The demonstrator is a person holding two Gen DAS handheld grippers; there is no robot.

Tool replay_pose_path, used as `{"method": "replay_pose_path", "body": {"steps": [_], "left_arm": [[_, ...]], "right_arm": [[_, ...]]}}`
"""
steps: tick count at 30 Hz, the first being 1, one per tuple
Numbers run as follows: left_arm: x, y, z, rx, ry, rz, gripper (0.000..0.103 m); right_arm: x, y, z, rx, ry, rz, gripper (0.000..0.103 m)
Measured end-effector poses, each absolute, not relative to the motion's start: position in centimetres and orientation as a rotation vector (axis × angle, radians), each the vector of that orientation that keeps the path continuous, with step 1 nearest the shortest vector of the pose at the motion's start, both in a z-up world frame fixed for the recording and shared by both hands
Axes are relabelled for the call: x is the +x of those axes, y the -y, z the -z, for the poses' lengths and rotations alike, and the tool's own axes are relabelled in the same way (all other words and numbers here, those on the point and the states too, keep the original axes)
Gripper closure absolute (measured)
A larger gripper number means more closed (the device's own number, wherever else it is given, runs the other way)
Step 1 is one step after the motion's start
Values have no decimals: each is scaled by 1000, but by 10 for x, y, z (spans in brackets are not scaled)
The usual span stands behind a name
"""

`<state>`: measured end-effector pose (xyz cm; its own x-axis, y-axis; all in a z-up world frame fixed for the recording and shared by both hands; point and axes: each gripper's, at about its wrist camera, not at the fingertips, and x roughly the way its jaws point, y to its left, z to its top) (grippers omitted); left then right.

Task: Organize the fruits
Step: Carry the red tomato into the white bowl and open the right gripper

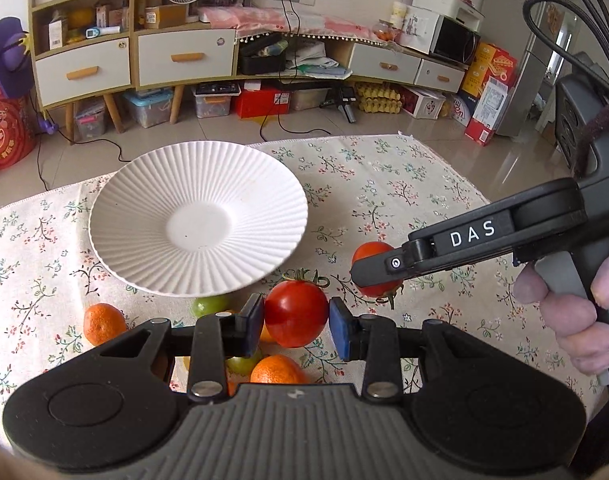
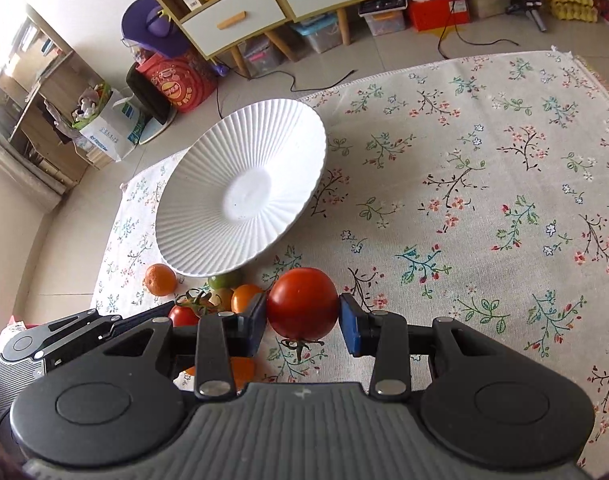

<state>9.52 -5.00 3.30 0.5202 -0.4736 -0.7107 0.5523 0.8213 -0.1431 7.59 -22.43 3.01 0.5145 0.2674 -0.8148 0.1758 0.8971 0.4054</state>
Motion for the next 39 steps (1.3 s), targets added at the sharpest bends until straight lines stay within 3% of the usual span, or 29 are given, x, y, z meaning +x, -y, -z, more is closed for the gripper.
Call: {"method": "replay_pose_path", "body": {"steps": [21, 37, 39], "left_arm": [[160, 41, -6, 167, -733, 464, 76], [173, 41, 5, 185, -722, 481, 75], [171, 41, 3, 185, -717, 488, 75]], "right_arm": [[170, 197, -4, 461, -965, -143, 68], [175, 189, 4, 452, -957, -206, 68], [172, 191, -1, 454, -945, -203, 61]]}}
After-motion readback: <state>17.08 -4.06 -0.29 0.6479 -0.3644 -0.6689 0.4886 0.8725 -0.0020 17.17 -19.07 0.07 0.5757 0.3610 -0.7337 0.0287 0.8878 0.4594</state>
